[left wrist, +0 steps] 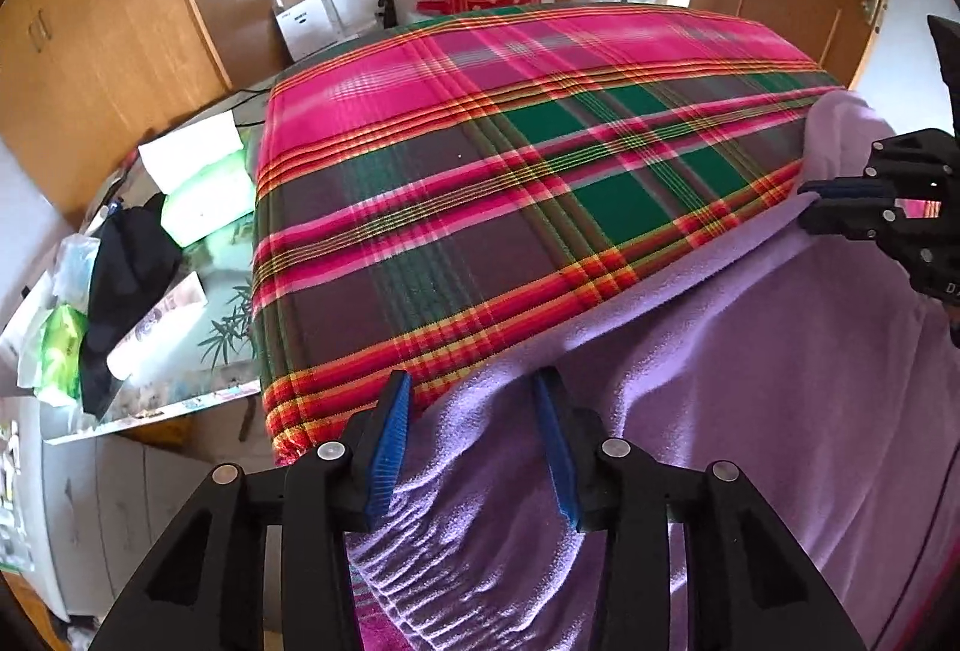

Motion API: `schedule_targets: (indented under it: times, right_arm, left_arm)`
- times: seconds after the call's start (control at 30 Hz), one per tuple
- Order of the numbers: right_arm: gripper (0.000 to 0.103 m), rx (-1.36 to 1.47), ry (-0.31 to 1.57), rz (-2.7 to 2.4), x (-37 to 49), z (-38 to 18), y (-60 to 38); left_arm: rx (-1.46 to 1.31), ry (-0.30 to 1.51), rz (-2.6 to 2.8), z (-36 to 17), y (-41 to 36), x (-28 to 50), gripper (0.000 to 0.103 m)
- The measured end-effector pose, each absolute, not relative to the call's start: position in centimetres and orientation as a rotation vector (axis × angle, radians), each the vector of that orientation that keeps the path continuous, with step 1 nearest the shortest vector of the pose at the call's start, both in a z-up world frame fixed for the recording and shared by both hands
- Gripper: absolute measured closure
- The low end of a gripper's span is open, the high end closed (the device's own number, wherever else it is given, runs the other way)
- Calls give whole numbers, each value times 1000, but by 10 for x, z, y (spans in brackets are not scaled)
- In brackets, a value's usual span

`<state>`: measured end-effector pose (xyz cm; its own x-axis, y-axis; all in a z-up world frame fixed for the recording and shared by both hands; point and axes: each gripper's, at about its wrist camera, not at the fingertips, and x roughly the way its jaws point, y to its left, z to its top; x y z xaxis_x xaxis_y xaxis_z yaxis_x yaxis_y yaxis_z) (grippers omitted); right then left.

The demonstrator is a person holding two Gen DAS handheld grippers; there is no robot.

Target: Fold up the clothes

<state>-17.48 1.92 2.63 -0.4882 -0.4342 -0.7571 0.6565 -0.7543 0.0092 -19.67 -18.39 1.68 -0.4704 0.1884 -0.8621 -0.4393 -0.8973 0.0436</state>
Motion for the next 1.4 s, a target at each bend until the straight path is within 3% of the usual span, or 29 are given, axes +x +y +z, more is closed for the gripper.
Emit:
schedule_targets:
  times: [0.07,0.13,0.57,1.4]
  right_arm:
    - [97,1034,366,-2235,-175,25,19]
    - [97,1040,354,-2236,-176,24,21]
    - [97,995,260,-2290,-158,42,29]
    - [98,861,228,-2377,-45,92,45]
  left_arm:
    - [-1346,387,2384,18,-180,-194,77]
    - [-1336,415,2393,20,-176,-191,96]
    - [-1203,428,2529,49,-175,-156,99]
    - [-1051,420,2638,96,-171,-49,99]
